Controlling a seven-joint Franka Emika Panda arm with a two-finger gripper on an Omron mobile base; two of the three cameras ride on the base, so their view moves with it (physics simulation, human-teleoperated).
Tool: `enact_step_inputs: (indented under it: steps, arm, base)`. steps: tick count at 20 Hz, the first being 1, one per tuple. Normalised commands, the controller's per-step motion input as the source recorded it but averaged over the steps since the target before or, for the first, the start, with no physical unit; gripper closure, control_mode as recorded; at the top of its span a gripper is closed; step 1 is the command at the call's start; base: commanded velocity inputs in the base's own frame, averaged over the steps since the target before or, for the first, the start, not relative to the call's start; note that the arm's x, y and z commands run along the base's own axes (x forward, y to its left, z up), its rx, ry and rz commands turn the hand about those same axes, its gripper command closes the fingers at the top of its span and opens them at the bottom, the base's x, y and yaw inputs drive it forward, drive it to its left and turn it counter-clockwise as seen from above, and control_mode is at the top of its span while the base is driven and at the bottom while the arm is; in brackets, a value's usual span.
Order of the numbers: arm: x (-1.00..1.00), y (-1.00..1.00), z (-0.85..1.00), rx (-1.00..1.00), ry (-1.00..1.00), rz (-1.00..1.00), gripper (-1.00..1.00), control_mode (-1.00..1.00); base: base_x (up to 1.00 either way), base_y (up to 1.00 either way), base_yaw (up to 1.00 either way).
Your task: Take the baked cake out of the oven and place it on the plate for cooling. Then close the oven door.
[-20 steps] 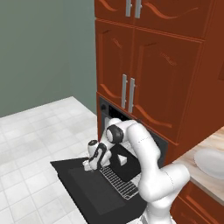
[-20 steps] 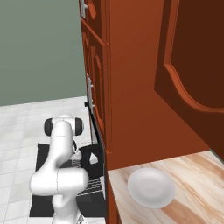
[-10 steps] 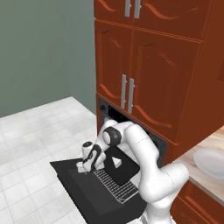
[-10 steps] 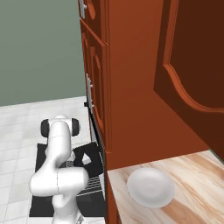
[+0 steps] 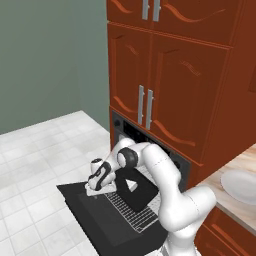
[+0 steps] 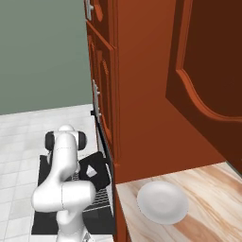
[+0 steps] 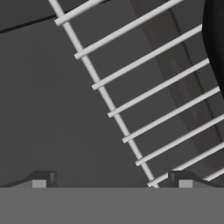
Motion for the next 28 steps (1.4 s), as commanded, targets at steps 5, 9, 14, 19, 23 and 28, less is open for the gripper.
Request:
enact_step_inputs:
  steps: [5, 9, 14, 19, 23, 28]
  arm:
    - [-0.04, 0.25, -0.22, 0.0, 0.0, 0.1, -1.0, -1.0]
    - [-0.01, 0.16, -0.15, -0.02, -0.03, 0.11, -1.0, -1.0]
    - [-0.01, 0.06, -0.09, -0.02, -0.04, 0.08, -1.0, -1.0]
    - [-0.01, -0.01, 0.0, 0.0, -0.01, 0.06, -1.0, -1.0]
    - [-0.1, -0.06, 0.04, 0.02, -0.07, 0.05, -1.0, -1.0]
    - [-0.13, -0.07, 0.12, 0.02, -0.12, 0.04, -1.0, -1.0]
  base:
    - [0.0, 0.0, 0.0]
    - [0.0, 0.0, 0.0]
    - [0.0, 0.0, 0.0]
    - [0.0, 0.0, 0.0]
    - [0.0, 0.0, 0.0]
    - [0.0, 0.0, 0.0]
